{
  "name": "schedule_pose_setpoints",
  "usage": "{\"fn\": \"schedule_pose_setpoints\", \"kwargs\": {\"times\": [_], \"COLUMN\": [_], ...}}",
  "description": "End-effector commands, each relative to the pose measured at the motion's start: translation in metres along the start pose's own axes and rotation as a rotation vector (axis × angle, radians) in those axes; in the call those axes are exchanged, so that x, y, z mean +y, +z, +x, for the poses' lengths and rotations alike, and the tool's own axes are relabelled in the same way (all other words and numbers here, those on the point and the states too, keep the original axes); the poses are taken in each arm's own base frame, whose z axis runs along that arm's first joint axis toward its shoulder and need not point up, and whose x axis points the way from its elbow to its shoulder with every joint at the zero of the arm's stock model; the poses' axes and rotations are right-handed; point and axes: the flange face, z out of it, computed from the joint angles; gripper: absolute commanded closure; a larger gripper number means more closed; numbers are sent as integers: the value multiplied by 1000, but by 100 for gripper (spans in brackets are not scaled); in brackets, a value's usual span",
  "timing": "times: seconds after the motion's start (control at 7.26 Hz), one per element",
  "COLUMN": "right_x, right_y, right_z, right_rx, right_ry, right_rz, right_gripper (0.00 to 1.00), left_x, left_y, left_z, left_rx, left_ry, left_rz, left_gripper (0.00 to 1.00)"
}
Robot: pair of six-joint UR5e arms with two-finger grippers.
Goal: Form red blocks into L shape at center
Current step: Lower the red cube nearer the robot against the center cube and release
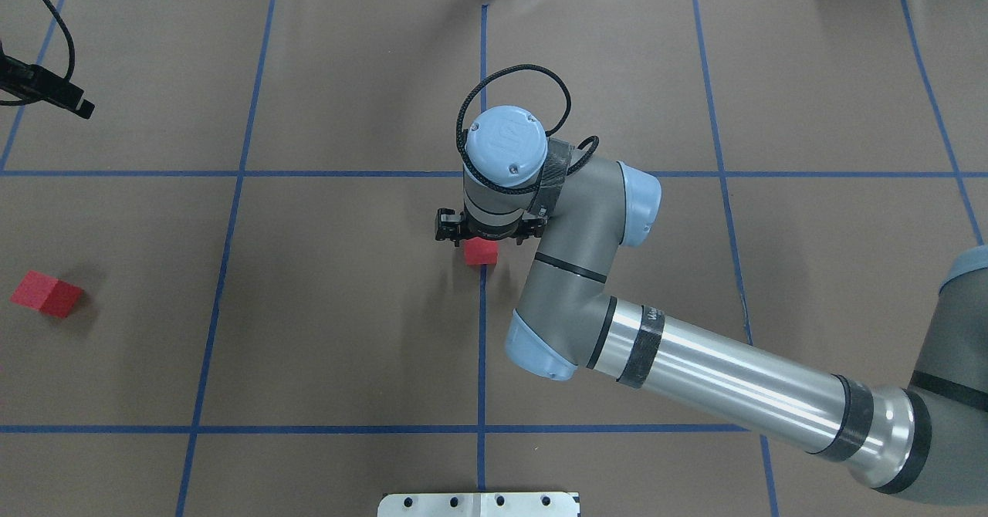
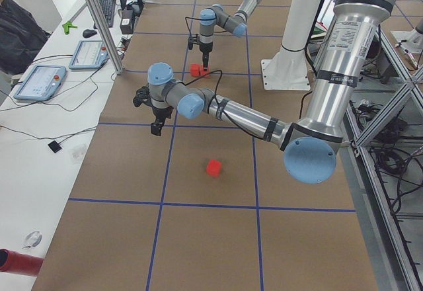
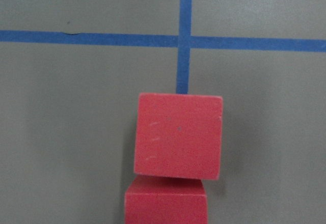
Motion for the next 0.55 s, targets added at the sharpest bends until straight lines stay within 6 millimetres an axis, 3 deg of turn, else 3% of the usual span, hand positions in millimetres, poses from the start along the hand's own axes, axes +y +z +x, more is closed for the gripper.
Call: {"fn": "schedule_pose_setpoints", "kwargs": {"times": [0.0,0.41], "right_x": [0,-1], "right_y": [3,3], "right_z": [0,-2], "right_rx": [5,-9], "right_ry": [2,-3], "right_rz": [-3,3], "right_gripper": [7,5], "left_x": [0,3], "left_y": [2,4], "left_z": [-1,-4], "left_rx": [-1,-3], "left_ry": [-1,3], "left_rz": [-3,-9], "left_gripper": [1,1]}}
